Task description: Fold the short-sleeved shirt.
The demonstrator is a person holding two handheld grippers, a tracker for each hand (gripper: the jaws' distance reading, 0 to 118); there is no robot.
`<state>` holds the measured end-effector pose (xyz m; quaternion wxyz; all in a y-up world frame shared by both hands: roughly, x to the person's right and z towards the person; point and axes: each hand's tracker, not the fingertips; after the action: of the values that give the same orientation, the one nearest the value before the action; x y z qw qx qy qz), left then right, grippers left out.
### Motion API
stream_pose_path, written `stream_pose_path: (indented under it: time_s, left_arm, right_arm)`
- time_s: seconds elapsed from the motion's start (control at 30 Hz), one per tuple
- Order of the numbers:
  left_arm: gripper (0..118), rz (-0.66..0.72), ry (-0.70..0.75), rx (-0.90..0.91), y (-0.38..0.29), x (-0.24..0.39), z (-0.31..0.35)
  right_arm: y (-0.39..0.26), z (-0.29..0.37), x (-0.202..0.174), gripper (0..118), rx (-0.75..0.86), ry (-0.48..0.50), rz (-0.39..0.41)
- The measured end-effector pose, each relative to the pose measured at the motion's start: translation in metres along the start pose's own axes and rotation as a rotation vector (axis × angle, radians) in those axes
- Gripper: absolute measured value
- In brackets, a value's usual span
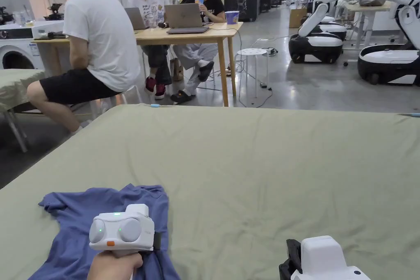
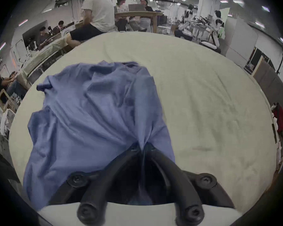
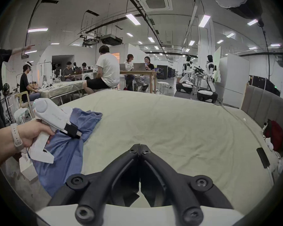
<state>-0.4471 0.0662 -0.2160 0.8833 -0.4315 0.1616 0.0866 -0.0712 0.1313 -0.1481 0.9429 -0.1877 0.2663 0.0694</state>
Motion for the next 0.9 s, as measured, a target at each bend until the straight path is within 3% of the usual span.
stream_pose_path:
  time_s: [0.03,0.1,0.23,0.33,0.6,0.73,0.9]
  left_arm:
    - [2,0.008,-0.001,0.027,0.004,0.005,0.01]
    - [2,0.109,-0.137,0.137,0.018,0.018,0.039]
    - [2,-0.059,-0.202,0.203,0.044,0.087,0.08]
    - [2,-0.072,-0.345,0.265,0.058,0.155,0.107]
    - [2,-0.289,-0.722,0.255,0.039,0.38,0.154]
    - [2,-0.442,-0.755,0.152,-0.009,0.469,0.134]
    - [2,-0.533,-0.689,-0.02,-0.077,0.518,0.069]
  right_arm:
    - [0.0,0.005,0.005,1,0.002,-0.012,-0.006]
    - [-0.001,0.015,0.024,1,0.01,-0.043,-0.028]
    - [-0.001,0.042,0.067,1,0.022,-0.147,-0.07]
    - [-0.002,0.069,0.102,1,0.036,-0.223,-0.102]
    - [-0.013,0.15,0.191,1,0.057,-0.431,-0.144]
    - [-0.03,0.178,0.225,1,0.046,-0.495,-0.169]
    - [-0.053,0.191,0.251,1,0.016,-0.53,-0.205]
